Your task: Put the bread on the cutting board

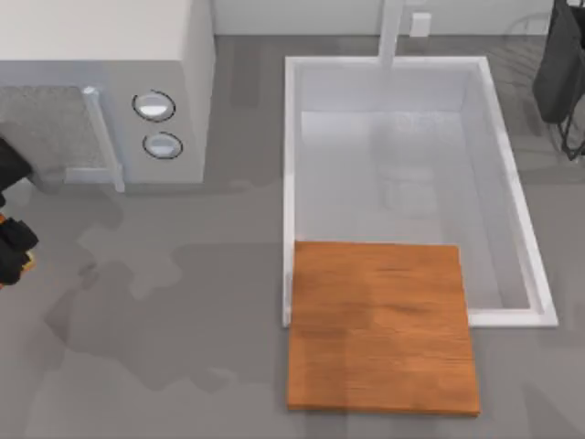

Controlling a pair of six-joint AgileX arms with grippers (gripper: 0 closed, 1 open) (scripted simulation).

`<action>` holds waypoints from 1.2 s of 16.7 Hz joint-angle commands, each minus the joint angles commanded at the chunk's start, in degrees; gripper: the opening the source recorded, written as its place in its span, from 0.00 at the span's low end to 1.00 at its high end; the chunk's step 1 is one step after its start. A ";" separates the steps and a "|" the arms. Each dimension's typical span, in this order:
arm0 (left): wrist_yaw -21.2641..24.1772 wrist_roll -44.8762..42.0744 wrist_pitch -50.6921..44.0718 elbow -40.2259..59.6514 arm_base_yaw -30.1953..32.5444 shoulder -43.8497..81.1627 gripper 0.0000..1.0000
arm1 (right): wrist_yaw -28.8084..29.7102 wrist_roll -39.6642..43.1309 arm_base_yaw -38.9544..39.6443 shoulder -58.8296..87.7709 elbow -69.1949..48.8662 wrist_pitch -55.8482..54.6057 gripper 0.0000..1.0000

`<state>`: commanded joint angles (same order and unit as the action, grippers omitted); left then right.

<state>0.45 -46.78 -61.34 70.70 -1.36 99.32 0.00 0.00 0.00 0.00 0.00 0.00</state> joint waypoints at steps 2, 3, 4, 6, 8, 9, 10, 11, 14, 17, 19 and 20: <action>0.01 0.15 -2.79 2.00 -0.05 -1.05 0.00 | 0.00 0.00 0.00 0.00 0.00 0.00 1.00; 0.01 0.18 -3.31 2.44 -0.07 -1.24 0.00 | 0.00 0.00 0.00 0.00 0.00 0.00 1.00; 0.01 0.18 -3.36 2.48 -0.07 -1.26 0.00 | 0.00 0.00 0.00 0.00 0.00 0.00 1.00; 0.01 0.18 -3.36 2.48 -0.07 -1.26 0.00 | 0.00 0.00 0.00 0.00 0.00 0.00 1.00; -0.02 0.07 -3.19 2.33 -0.14 -1.02 0.00 | 0.00 0.00 0.00 0.00 0.00 0.00 1.00; 0.00 -0.43 -3.28 2.49 0.06 -1.03 0.00 | 0.00 0.00 0.00 0.00 0.00 0.00 1.00; 0.05 -1.45 -3.45 2.83 0.46 -1.06 0.00 | 0.00 0.00 0.00 0.00 0.00 0.00 1.00; 0.14 -3.05 -3.69 3.33 1.07 -1.12 0.00 | 0.00 0.00 0.00 0.00 0.00 0.00 1.00; 0.58 -11.77 -4.93 5.94 4.22 -1.19 0.00 | 0.00 0.00 0.00 0.00 0.00 0.00 1.00; 1.28 -25.80 -7.14 9.68 8.99 -0.53 0.00 | 0.00 0.00 0.00 0.00 0.00 0.00 1.00; 1.80 -37.85 -9.05 12.42 12.83 0.59 0.00 | 0.00 0.00 0.00 0.00 0.00 0.00 1.00; 2.06 -44.62 -10.06 13.84 14.92 1.49 0.00 | 0.00 0.00 0.00 0.00 0.00 0.00 1.00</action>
<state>2.52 -91.39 -71.39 84.54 13.56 100.81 0.00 0.00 0.00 0.00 0.00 0.00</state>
